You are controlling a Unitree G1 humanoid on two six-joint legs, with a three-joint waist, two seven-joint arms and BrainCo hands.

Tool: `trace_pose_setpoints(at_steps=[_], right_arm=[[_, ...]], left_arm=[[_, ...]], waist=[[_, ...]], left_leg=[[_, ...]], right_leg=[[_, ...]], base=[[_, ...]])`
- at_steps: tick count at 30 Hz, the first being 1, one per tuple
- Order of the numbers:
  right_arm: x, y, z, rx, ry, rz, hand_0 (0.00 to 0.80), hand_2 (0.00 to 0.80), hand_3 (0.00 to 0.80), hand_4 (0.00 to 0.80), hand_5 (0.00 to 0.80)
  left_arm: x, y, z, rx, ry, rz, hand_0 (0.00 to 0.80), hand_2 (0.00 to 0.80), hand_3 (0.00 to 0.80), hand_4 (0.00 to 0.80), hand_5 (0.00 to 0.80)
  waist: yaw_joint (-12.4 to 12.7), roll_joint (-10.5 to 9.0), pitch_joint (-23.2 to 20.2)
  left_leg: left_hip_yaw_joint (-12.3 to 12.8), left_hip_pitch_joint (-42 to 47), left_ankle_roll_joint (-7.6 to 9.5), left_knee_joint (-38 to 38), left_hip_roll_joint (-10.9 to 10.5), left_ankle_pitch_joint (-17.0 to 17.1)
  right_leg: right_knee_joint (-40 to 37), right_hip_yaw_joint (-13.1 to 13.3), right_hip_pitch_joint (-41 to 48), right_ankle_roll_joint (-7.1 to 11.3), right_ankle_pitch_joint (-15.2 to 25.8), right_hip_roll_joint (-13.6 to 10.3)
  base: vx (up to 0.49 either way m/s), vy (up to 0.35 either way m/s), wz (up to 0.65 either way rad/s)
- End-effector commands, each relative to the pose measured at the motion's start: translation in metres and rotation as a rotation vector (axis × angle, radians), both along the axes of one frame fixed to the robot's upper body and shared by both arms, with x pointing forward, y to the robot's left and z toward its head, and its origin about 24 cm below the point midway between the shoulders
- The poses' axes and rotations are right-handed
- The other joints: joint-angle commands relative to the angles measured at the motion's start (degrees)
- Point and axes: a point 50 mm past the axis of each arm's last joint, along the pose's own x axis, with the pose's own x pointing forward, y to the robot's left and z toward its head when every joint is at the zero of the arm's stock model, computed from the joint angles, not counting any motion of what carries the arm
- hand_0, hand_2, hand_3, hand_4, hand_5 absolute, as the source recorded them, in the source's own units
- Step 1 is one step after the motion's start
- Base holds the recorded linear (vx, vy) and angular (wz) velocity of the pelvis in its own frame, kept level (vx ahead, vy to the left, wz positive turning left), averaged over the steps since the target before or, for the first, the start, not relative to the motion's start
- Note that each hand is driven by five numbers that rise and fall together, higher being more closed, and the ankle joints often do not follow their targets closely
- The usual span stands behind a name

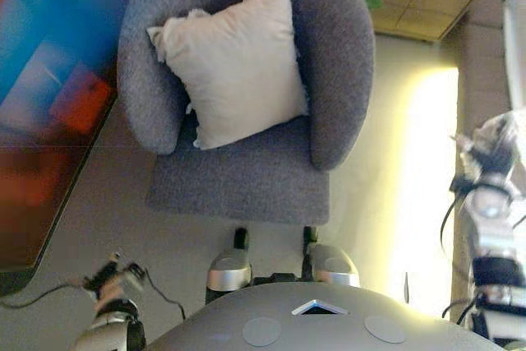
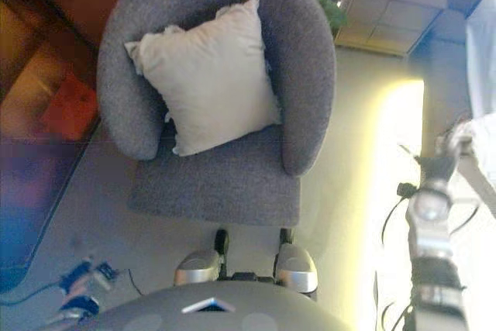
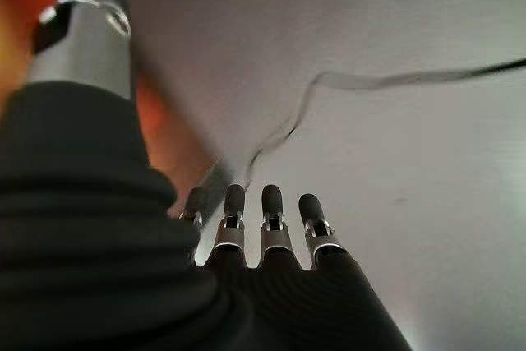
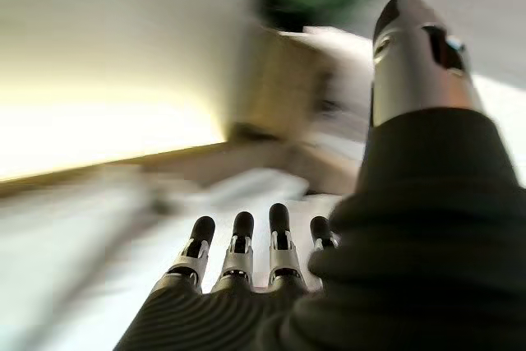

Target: Pick up the cushion and take it to the sofa

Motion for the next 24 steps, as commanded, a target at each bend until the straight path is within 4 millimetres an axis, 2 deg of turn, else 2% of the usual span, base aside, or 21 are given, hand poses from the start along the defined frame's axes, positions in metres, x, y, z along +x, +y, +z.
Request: trace_pose_setpoints(at_steps=[1,3,6,10,12,13,16,19,24], right_arm=[[-0.004,0.021,-0.021,0.081,0.032,0.032,0.0,0.0,0.0,0.0,0.0],[-0.024,0.031,-0.047,0.133,0.161,0.031,0.0,0.0,0.0,0.0,0.0],[-0.047,0.054,-0.075,0.206,0.354,0.083,0.0,0.0,0.0,0.0,0.0],[-0.069,0.086,-0.098,0.312,0.51,0.156,0.0,0.0,0.0,0.0,0.0],[-0.082,0.097,-0.105,0.354,0.567,0.139,0.0,0.0,0.0,0.0,0.0],[-0.094,0.107,-0.111,0.399,0.625,0.103,0.0,0.0,0.0,0.0,0.0],[-0.111,0.117,-0.117,0.427,0.72,0.11,0.0,0.0,0.0,0.0,0.0],[-0.117,0.123,-0.119,0.411,0.778,0.124,0.0,0.0,0.0,0.0,0.0],[-0.106,0.121,-0.117,0.325,0.764,0.176,0.0,0.0,0.0,0.0,0.0]], left_arm=[[-0.01,-0.017,-0.01,-0.206,0.058,-0.159,0.0,0.0,0.0,0.0,0.0],[-0.015,-0.037,-0.018,-0.328,0.09,-0.244,0.0,0.0,0.0,0.0,0.0],[-0.011,-0.052,-0.022,-0.374,0.129,-0.316,0.0,0.0,0.0,0.0,0.0],[-0.009,-0.063,-0.025,-0.427,0.177,-0.342,0.0,0.0,0.0,0.0,0.0],[-0.007,-0.067,-0.026,-0.442,0.194,-0.355,0.0,0.0,0.0,0.0,0.0],[-0.007,-0.073,-0.027,-0.462,0.206,-0.361,0.0,0.0,0.0,0.0,0.0],[-0.007,-0.079,-0.028,-0.482,0.235,-0.388,0.0,0.0,0.0,0.0,0.0],[-0.006,-0.084,-0.029,-0.496,0.238,-0.389,0.0,0.0,0.0,0.0,0.0],[0.0,-0.088,-0.029,-0.479,0.205,-0.358,0.0,0.0,0.0,0.0,0.0]], waist=[[-0.7,-1.52,-2.2],[-0.4,-1.74,-2.5],[0.3,-1.95,-2.7],[0.8,-1.86,-3.0],[0.9,-1.8,-3.0],[1.1,-1.64,-3.0],[1.2,-1.24,-3.0],[1.3,-0.76,-2.9],[1.4,-0.44,-3.1]], left_leg=[[1.4,0.6,2.08,1.0,-4.1,-4.9],[1.5,1.5,2.26,1.0,-4.1,-5.2],[1.3,2.2,2.49,0.9,-4.1,-5.4],[1.1,2.5,2.81,1.0,-4.1,-5.6],[1.0,2.7,2.89,1.1,-4.1,-5.6],[0.8,2.8,3.03,1.1,-4.1,-5.7],[0.7,3.0,3.14,1.1,-4.2,-5.7],[0.5,3.3,3.16,1.2,-4.2,-5.7],[0.1,3.5,3.21,1.2,-4.3,-6.0]], right_leg=[[4.3,-0.7,4.2,2.5,-8.7,-0.5],[3.9,-0.9,5.2,2.41,-8.6,-0.5],[3.6,-1.4,6.3,2.32,-8.7,-0.4],[3.9,-1.6,6.7,2.14,-8.9,-0.4],[3.9,-1.8,6.9,2.08,-9.0,-0.3],[3.8,-1.8,7.2,2.0,-9.0,-0.2],[3.6,-1.9,7.5,1.82,-9.1,0.0],[3.6,-2.0,7.8,1.67,-9.2,0.1],[3.3,-2.1,8.2,1.54,-9.4,0.1]], base=[[0.055,-0.093,-0.17],[0.021,-0.088,-0.17],[-0.011,-0.082,-0.05],[-0.02,-0.035,0.02],[0.0,0.0,0.0],[0.0,0.0,0.0],[0.0,0.0,0.0],[0.0,0.0,0.0],[0.0,0.0,0.0]])
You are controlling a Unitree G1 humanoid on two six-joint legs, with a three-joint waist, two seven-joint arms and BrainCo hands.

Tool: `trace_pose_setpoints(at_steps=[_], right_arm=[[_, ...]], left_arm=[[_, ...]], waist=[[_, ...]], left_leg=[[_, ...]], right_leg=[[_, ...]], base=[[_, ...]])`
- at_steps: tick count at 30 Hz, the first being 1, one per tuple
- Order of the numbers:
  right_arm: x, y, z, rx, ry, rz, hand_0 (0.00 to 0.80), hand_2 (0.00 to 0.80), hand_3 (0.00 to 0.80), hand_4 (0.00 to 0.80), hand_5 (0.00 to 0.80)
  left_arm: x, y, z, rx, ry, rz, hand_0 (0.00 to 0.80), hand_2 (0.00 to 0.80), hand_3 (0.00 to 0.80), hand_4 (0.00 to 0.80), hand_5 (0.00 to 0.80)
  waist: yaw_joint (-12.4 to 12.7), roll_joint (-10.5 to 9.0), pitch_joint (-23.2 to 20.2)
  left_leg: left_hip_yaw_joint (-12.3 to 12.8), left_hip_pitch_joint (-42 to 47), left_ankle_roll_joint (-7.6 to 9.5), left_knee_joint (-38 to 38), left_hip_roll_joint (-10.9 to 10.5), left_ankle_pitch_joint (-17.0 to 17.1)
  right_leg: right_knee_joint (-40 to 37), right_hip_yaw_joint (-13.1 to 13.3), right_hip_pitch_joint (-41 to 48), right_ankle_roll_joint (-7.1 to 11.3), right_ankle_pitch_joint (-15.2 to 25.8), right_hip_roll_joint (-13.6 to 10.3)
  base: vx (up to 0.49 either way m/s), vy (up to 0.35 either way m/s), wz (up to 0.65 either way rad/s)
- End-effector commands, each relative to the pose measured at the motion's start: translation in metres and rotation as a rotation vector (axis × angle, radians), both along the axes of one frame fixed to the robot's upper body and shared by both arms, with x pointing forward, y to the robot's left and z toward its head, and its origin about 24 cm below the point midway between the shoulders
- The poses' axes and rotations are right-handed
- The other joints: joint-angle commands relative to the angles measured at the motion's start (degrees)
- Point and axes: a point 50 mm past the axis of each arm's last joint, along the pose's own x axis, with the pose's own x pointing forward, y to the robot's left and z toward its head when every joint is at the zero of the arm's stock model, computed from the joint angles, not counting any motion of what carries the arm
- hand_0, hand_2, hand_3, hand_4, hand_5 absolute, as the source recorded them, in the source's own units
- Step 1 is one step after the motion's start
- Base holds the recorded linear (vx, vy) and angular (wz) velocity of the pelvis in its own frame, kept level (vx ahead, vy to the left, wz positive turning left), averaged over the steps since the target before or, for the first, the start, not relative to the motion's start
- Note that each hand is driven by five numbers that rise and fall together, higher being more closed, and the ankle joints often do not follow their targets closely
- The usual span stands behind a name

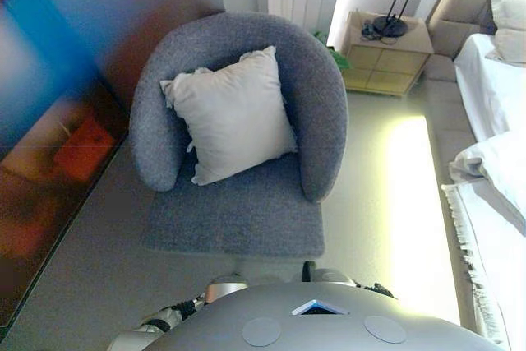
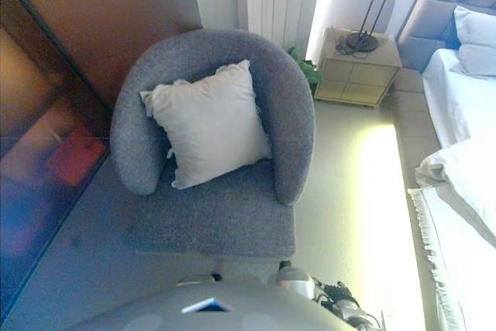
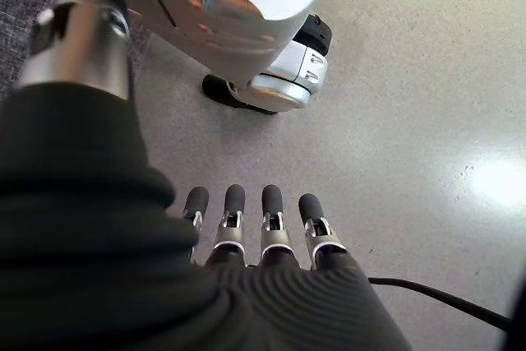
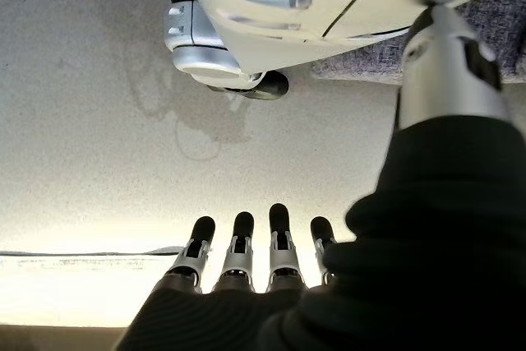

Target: Pick up the cushion and take it to the sofa

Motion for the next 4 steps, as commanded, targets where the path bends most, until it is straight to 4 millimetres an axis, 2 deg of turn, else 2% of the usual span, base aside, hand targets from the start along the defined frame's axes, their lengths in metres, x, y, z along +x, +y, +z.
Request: trace_pose_setpoints(at_steps=[1,4], right_arm=[[0.0305,0.0094,0.0,-0.017,-0.043,0.119,0.0,0.0,0.0,0.0,0.0],[0.0349,0.0087,0.0007,-0.023,-0.051,0.154,0.0,0.0,0.0,0.0,0.0]], left_arm=[[0.0283,-0.0103,-0.0018,0.0,-0.045,-0.006,0.0,0.0,0.0,0.0,0.0],[0.0311,-0.0095,-0.0016,0.003,-0.059,-0.008,0.0,0.0,0.0,0.0,0.0]], waist=[[1.0,-1.19,3.2],[1.0,-1.2,3.0]], left_leg=[[-0.8,-0.4,3.17,1.3,-5.2,-5.6],[-0.9,-0.6,3.21,1.4,-5.2,-5.6]], right_leg=[[3.5,-1.6,4.6,1.9,-9.2,0.2],[3.4,-1.5,4.6,1.82,-9.3,0.2]], base=[[0.0,0.0,0.0],[0.0,0.0,0.0]])
